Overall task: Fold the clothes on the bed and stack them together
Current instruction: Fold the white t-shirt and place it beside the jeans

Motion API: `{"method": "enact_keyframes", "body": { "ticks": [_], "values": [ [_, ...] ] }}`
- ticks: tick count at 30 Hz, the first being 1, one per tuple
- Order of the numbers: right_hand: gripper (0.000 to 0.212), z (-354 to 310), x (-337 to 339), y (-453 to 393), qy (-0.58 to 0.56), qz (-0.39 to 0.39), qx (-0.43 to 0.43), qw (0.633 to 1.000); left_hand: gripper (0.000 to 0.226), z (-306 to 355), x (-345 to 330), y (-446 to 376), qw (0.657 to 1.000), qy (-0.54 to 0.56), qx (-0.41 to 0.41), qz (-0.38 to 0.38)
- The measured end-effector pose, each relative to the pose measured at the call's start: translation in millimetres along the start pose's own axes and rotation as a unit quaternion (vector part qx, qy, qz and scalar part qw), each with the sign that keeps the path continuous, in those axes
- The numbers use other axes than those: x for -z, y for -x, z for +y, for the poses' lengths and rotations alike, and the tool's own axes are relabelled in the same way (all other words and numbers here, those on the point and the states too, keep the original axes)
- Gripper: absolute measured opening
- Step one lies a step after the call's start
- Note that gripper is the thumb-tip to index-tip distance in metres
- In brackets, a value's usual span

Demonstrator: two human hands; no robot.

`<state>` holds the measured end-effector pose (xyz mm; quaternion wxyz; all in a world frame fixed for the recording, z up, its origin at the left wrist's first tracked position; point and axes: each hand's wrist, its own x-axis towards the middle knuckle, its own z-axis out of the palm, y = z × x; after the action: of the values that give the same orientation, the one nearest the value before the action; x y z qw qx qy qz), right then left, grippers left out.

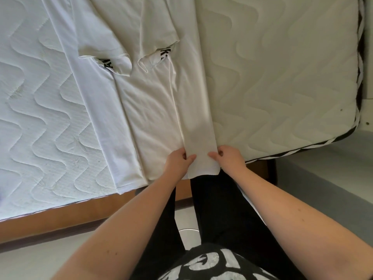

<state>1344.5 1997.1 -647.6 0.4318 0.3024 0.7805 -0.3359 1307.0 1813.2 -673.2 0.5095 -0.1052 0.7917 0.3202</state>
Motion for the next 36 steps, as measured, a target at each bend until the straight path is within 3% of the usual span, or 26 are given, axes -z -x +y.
{"method": "enact_keyframes", "body": {
  "ticks": [7, 10, 13, 17, 21, 23, 25, 26, 28, 30, 34, 36],
  "values": [
    [0.019, 19, -5, 15, 0.020, -0.028, -0.024, 0.999, 0.025, -2, -4, 7, 0.996, -0.088, 0.028, -0.010],
    [0.017, 18, -5, 17, 0.068, -0.014, -0.042, 0.997, 0.026, -3, -1, 12, 0.980, -0.183, 0.047, -0.066],
    [0.026, 5, -3, 15, 0.099, 0.035, -0.025, 0.994, 0.034, -4, 10, 18, 0.971, -0.228, 0.049, -0.056],
    [0.038, -20, 0, 6, 0.019, 0.118, 0.003, 0.993, 0.030, -16, 46, 27, 0.986, -0.147, -0.054, 0.059],
    [0.052, -35, -1, -1, -0.032, 0.128, -0.038, 0.990, 0.014, -47, 95, 35, 0.977, -0.038, -0.095, 0.188],
    [0.053, -38, -2, -3, -0.018, 0.126, -0.056, 0.990, 0.020, -71, 111, 40, 0.956, -0.014, -0.081, 0.281],
    [0.050, -37, -2, -3, 0.007, 0.115, -0.065, 0.991, 0.039, -95, 119, 44, 0.934, 0.005, -0.004, 0.357],
    [0.048, -36, -3, -2, 0.004, 0.101, -0.070, 0.992, 0.046, -106, 121, 47, 0.931, 0.020, 0.046, 0.361],
    [0.046, -34, -6, 1, -0.023, 0.071, -0.080, 0.994, 0.051, -126, 121, 50, 0.944, 0.070, 0.116, 0.301],
    [0.045, -31, -10, 6, -0.026, 0.046, -0.079, 0.996, 0.046, -142, 120, 54, 0.960, 0.097, 0.127, 0.230],
    [0.046, -28, -16, 14, -0.008, 0.031, -0.062, 0.998, 0.053, -158, 119, 62, 0.949, 0.168, 0.155, 0.216],
    [0.047, -26, -20, 18, -0.021, 0.032, -0.051, 0.998, 0.049, -165, 119, 63, 0.957, 0.149, 0.164, 0.189]
  ]
}}
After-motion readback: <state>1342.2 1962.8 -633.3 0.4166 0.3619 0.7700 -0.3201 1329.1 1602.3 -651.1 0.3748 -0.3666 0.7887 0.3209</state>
